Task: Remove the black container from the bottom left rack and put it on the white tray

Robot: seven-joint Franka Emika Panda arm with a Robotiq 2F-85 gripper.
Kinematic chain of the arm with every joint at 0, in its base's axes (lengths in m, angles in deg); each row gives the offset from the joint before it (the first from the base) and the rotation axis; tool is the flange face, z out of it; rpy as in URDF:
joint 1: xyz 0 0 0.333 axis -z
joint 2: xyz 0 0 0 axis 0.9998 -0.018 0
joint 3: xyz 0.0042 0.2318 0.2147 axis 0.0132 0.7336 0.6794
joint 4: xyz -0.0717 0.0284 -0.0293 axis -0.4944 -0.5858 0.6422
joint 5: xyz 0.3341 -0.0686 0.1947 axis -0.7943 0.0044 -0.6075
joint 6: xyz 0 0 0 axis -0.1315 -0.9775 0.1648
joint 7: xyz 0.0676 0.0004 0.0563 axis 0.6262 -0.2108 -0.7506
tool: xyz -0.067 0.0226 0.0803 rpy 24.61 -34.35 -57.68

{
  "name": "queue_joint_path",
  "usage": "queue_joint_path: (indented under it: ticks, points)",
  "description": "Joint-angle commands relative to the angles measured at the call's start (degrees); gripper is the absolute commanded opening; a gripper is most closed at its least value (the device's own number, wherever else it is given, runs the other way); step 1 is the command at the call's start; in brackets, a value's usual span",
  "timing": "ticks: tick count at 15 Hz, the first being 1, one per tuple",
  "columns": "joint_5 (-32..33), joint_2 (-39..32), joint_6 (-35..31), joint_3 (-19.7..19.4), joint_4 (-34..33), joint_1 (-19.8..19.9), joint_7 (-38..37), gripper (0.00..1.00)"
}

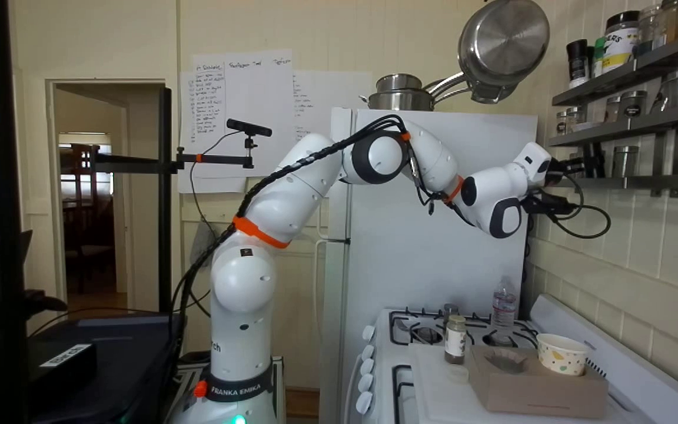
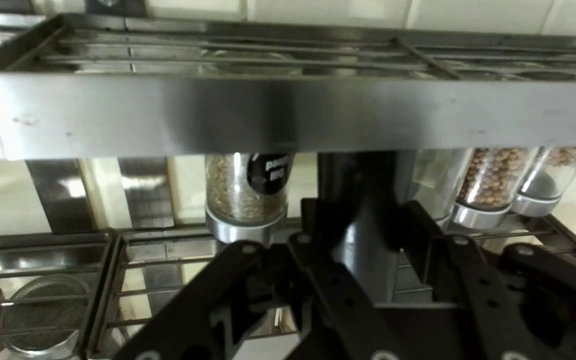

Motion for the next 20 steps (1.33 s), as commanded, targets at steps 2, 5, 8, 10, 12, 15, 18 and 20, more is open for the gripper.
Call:
queue_joint_path:
  ticks: [2,5,8,10,12,15,18,20]
  points:
    - [3.76,0.47,-3.15,-2.35,2.06,-1.02,3.52,0.19]
    - [6.47,0.79,-3.85,-3.38,2.57,-1.45,5.76,0.19]
    - [7.54,1.08,-5.09,-3.98,3.48,-1.71,7.59,0.19]
    - [7.73,1.35,-6.25,-4.39,4.7,-1.77,8.79,0.19]
    - [7.89,1.63,-7.51,-4.77,6.16,-1.82,9.65,0.19]
    - [8.21,1.99,-10.14,-5.07,7.4,-1.89,10.59,0.19]
    - [8.72,2.44,-12.11,-5.12,9.07,-1.98,11.06,0.19]
    - [8.73,2.68,-13.47,-5.1,9.91,-2.09,11.51,0.19]
